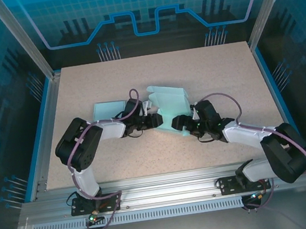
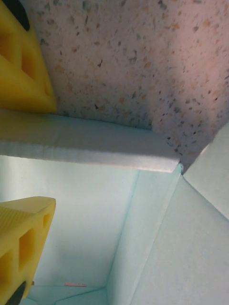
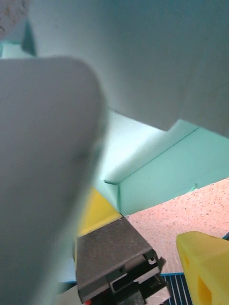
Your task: Fold the paper box
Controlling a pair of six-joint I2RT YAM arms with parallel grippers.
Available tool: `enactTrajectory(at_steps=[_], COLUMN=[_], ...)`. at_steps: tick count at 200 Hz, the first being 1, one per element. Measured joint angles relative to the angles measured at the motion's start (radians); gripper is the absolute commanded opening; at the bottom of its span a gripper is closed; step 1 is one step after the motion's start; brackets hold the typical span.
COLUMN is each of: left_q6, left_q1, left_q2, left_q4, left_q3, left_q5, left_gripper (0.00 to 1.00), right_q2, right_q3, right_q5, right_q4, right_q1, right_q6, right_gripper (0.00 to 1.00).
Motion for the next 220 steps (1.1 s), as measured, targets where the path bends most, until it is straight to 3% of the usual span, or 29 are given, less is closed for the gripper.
enactTrajectory(at_steps=[69,128,162,220], left_q6=[-0.003,-0.003,-0.003,-0.003], left_q1=[-0.005,-0.011,-0.018,-0.018], left_q2=[-0.016,-0.016,-0.016,-0.028], left_q4=[-0.017,-0.023,-0.026,-0.035], left_q3=[-0.001,-0.001,-0.001,-0.001], left_q5=[-0.021,-0.022,-0.026,-0.044], left_gripper=[0.50,0.50,0.50,0.50], right_q2=[-0.095,-0.093,-0.100,-0.109], right_q3=[-0.008,-0.051,-0.051,-0.056], right_q5=[0.037,0.018,0.034,0.050], right_q4=[-0.095,-0.042,-0.080,-0.146], right_q1=[-0.134,-0.142,-0.152,-0.201], right_q6=[-0.069,-0.090,-0.104,-0.106], right_gripper=[0.97,0.92,1.00,1.00])
